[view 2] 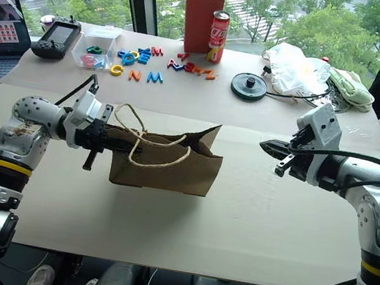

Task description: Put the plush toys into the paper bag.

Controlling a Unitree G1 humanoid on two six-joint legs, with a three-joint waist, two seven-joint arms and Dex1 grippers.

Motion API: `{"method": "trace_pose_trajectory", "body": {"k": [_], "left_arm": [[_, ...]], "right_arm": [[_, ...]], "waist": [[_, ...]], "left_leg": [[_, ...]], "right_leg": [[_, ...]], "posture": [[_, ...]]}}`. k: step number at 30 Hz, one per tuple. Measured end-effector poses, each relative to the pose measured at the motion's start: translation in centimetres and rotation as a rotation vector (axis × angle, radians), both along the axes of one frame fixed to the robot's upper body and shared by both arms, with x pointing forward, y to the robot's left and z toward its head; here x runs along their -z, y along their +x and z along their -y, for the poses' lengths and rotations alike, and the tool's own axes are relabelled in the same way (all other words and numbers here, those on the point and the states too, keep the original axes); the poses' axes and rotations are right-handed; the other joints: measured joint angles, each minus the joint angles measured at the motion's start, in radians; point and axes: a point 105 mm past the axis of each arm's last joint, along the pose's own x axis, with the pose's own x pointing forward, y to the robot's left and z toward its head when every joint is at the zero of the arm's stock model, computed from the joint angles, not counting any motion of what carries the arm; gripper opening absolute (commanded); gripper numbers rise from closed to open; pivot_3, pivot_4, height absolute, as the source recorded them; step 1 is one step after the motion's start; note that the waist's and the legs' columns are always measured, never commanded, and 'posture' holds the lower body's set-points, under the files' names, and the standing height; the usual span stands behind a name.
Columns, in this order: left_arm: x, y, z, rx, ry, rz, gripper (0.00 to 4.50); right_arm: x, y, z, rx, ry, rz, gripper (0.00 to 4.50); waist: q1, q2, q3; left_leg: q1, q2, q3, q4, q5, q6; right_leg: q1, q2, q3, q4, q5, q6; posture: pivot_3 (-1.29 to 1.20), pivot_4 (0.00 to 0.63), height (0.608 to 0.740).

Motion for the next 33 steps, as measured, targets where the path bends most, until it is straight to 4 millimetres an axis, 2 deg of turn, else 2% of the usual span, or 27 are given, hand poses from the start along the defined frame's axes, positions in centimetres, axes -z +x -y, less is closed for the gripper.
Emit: {"method": "trace_pose_trajectory", "body": {"k": [8,10,11,16,19,25,27,33], "left_arm": [[2.0,-0.5,0.3,0.001,0.003,-0.01,0.01],[2.4,-0.5,0.2,-0.013,0.008,-0.014,0.59],[2.7,-0.5,0.2,-0.018,0.019,-0.02,0.69],[3.3,-0.5,-0.3,-0.038,0.068,-0.056,2.44],[2.7,-0.6,-1.2,-0.062,0.107,-0.078,2.44],[-0.4,-2.0,-3.2,-0.107,0.138,-0.114,2.44],[-2.3,-2.5,-4.2,-0.147,0.122,-0.141,2.44],[-6.3,-3.5,-6.2,-0.215,0.102,-0.161,2.44]], "right_arm": [[0.9,-1.3,-0.8,-0.115,-0.04,-0.045,0.0],[1.2,-1.4,-0.9,-0.13,-0.052,-0.058,0.0],[1.3,-1.5,-1.0,-0.138,-0.054,-0.059,0.0],[1.4,-1.7,-1.1,-0.174,-0.082,-0.06,0.0],[1.6,-1.5,-0.8,-0.171,-0.099,-0.061,0.0],[1.6,-2.0,-1.1,-0.214,-0.124,-0.08,0.0],[1.4,-2.3,-1.2,-0.235,-0.139,-0.078,0.0],[0.7,-3.1,-1.8,-0.298,-0.128,-0.079,0.0]], "waist": [[0.001,0.0,0.0],[0.003,0.0,0.0],[0.004,0.0,0.0],[0.006,0.0,0.0],[0.005,0.0,0.0],[0.004,0.0,0.0],[0.004,0.0,0.0],[0.003,0.001,0.001]], "left_leg": [[0.0,0.0,0.0,0.001,0.0,0.0],[0.0,0.0,0.0,0.001,0.0,0.0],[0.0,0.0,0.0,0.001,0.0,0.0],[0.0,0.0,0.0,0.002,0.0,0.0],[0.0,0.001,0.0,0.002,0.0,0.0],[0.001,0.001,-0.001,0.003,0.0,0.0],[0.001,0.002,-0.001,0.004,0.0,0.0],[0.002,0.002,0.0,0.005,0.0,0.0]], "right_leg": [[0.0,0.0,0.0,0.001,0.0,0.0],[0.0,0.0,0.0,0.001,0.0,0.0],[0.0,0.0,0.0,0.001,0.0,0.0],[0.0,0.0,0.0,0.001,0.0,0.0],[0.0,0.0,0.0,0.002,0.0,0.0],[-0.001,0.0,0.0,0.006,0.0,0.0],[-0.001,0.0,0.0,0.006,0.0,0.0],[0.0,0.0,0.0,0.008,0.0,0.0]], "posture": [[0.0,0.15,0.739],[0.0,0.15,0.739],[0.0,0.15,0.739],[0.0,0.15,0.739],[0.0,0.15,0.739],[0.0,0.15,0.739],[0.0,0.15,0.739],[0.0,0.15,0.739]]}}
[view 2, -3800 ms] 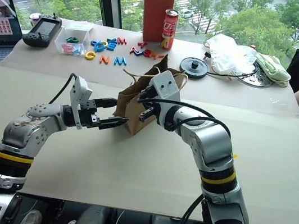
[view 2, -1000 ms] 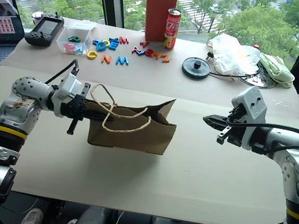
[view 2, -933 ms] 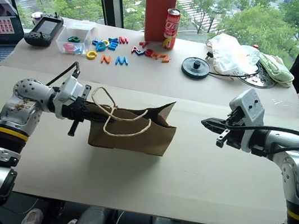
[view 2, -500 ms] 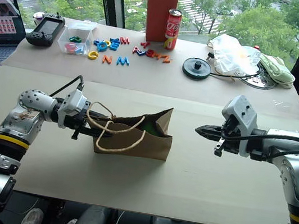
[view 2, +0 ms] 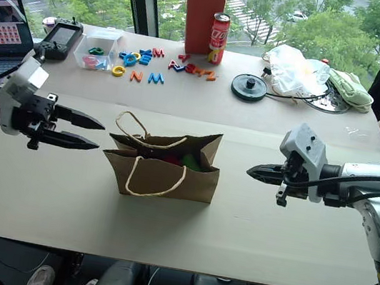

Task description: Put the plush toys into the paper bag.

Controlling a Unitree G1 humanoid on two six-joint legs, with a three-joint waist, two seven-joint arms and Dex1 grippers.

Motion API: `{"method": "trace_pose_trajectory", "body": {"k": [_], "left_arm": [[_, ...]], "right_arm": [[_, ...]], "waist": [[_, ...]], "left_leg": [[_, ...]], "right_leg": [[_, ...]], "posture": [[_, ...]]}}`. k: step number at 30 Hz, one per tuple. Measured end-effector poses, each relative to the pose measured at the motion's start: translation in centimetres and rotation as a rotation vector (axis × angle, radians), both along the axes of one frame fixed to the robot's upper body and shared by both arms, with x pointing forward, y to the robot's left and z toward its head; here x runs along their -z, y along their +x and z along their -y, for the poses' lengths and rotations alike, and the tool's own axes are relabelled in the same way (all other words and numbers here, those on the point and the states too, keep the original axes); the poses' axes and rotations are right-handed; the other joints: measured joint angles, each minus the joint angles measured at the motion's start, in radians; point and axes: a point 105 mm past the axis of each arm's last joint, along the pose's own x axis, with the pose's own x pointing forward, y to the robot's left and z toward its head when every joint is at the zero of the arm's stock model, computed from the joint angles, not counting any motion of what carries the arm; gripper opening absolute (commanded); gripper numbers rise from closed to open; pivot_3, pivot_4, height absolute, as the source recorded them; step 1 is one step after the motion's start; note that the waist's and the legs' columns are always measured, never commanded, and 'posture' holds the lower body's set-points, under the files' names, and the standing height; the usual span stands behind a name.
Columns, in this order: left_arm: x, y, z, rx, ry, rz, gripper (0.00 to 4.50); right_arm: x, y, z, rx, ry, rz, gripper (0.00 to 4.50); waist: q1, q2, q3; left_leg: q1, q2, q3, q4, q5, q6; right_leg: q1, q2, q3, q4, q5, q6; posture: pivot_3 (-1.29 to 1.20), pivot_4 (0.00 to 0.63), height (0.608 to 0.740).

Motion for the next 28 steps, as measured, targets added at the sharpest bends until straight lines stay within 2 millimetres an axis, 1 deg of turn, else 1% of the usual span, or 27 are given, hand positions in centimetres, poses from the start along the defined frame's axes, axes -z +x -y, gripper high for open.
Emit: {"method": "trace_pose_trajectory", "body": {"k": [3,7,28], "left_arm": [[-0.8,0.0,-0.4,-0.012,0.005,0.011,2.44],[-0.9,0.0,-0.4,-0.012,-0.007,-0.006,2.44],[-0.9,-0.1,-0.1,0.0,-0.042,-0.035,2.44]], "right_arm": [[-1.0,0.1,-0.3,-0.018,0.005,0.034,0.0],[-1.9,0.5,-0.7,-0.034,0.029,0.075,0.0],[-1.9,0.5,-1.0,-0.042,0.049,0.071,0.0]], "waist": [[0.001,0.0,0.0],[0.003,0.0,0.0],[0.004,0.0,0.0]], "left_leg": [[0.0,0.0,0.001,0.0,0.0,0.0],[0.0,0.0,0.001,0.0,0.0,0.0],[-0.001,0.0,0.002,0.0,0.0,0.0]], "right_leg": [[0.0,0.0,0.0,0.0,0.0,0.0],[0.0,0.0,0.0,0.0,0.0,0.0],[-0.001,0.0,0.0,0.001,0.0,0.0]], "posture": [[0.0,0.15,0.739],[0.0,0.15,0.739],[0.0,0.15,0.739]]}}
